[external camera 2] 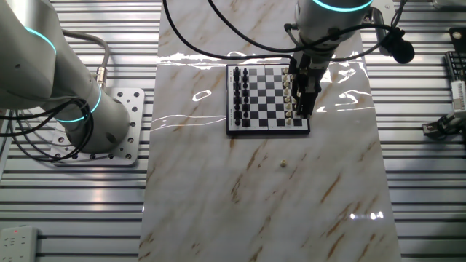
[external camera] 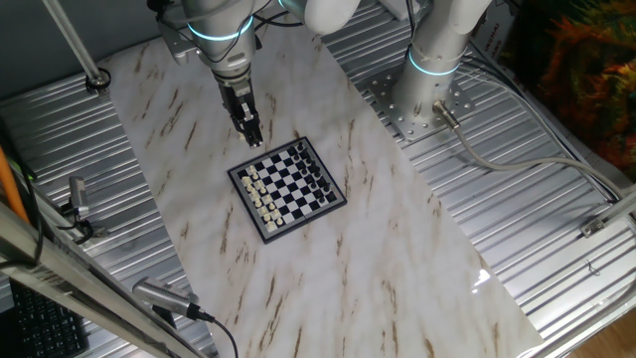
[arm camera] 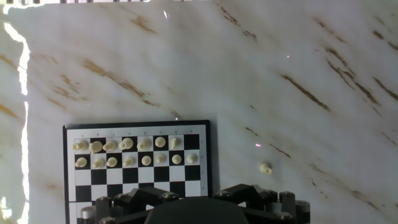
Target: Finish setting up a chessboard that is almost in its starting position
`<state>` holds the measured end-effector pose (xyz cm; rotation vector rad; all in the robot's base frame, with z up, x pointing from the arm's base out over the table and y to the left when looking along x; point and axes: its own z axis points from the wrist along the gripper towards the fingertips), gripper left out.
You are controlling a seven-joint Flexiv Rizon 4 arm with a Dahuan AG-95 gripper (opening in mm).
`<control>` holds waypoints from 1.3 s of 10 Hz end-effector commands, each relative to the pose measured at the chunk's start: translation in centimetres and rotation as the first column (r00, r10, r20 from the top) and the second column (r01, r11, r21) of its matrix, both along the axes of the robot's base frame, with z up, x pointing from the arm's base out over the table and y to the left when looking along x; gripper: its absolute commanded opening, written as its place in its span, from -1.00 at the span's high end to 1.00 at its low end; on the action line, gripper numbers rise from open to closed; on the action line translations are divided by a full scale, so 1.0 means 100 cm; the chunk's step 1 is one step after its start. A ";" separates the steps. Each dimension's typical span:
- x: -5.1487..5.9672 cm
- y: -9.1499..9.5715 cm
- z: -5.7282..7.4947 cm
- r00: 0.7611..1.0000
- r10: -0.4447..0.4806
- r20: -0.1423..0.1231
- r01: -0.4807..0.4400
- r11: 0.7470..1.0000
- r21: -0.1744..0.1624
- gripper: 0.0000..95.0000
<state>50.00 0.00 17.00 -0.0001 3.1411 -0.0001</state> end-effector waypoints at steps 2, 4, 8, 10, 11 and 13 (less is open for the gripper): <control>0.000 0.000 0.001 0.996 -0.028 0.090 0.026 0.999 0.027 1.00; 0.000 0.000 0.001 0.996 -0.026 0.090 0.024 0.999 0.022 1.00; 0.000 0.000 0.001 0.996 -0.027 0.090 0.025 0.999 0.020 1.00; 0.000 0.000 0.001 0.996 -0.027 0.089 0.025 0.999 0.021 1.00; 0.000 0.000 0.001 0.996 -0.027 0.090 0.025 0.999 0.020 1.00; -0.001 0.001 0.003 0.996 -0.035 0.084 0.033 0.999 0.021 1.00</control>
